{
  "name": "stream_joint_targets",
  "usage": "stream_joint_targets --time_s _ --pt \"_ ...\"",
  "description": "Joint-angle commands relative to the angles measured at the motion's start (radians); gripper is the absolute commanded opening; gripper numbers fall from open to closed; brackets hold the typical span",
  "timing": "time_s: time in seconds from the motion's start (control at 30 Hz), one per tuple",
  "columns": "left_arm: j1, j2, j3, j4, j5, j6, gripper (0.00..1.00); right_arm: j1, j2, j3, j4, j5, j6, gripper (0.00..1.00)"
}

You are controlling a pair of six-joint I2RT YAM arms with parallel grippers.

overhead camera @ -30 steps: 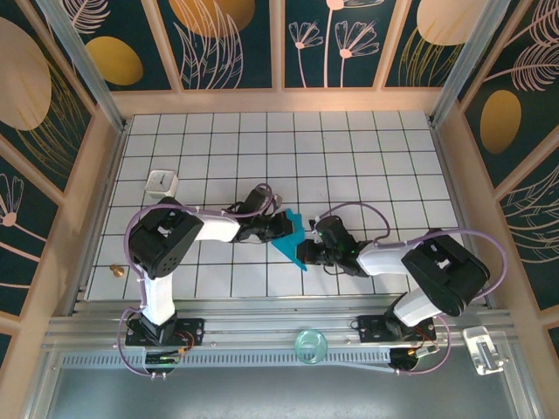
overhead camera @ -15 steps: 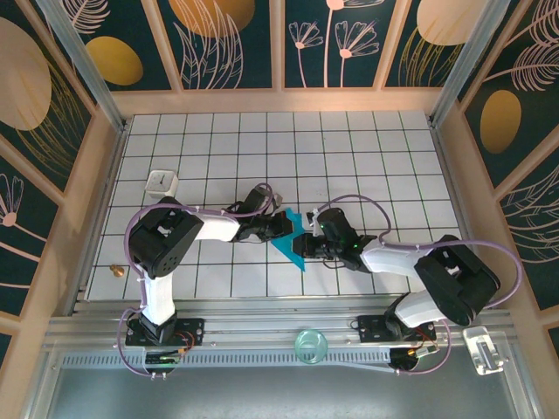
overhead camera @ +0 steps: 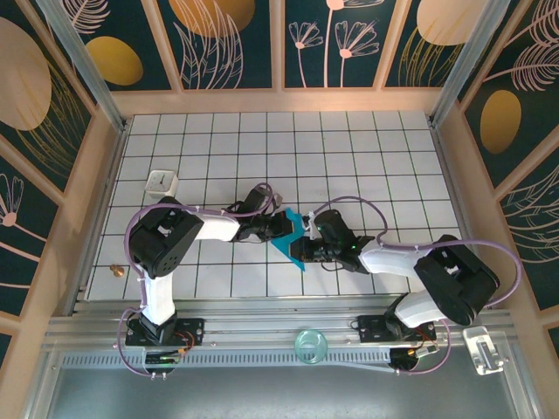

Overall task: Fold a paper plane with a square sheet of paper (pick it up from the middle)
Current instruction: Fourth fold the wing at the center of the table.

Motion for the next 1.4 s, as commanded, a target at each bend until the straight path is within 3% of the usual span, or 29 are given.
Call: stream_joint_targets --time_s 0.0,0.9,1.37 --pt "0.023 0.072 -0.026 -0.109 -0.104 0.032 0.0 0.006 0.015 -0.02 -0.046 0.003 -0.006 0.09" --pt "0.023 0.077 -0.034 -0.108 -0.105 0.035 0.0 -0.034 0.082 -0.079 -0.046 -0.016 -0.055 0.06" --pt "0.025 0.09 -0.026 -0.114 -0.107 0.041 0.0 0.034 0.014 -0.173 -0.136 -0.003 0.004 0.02"
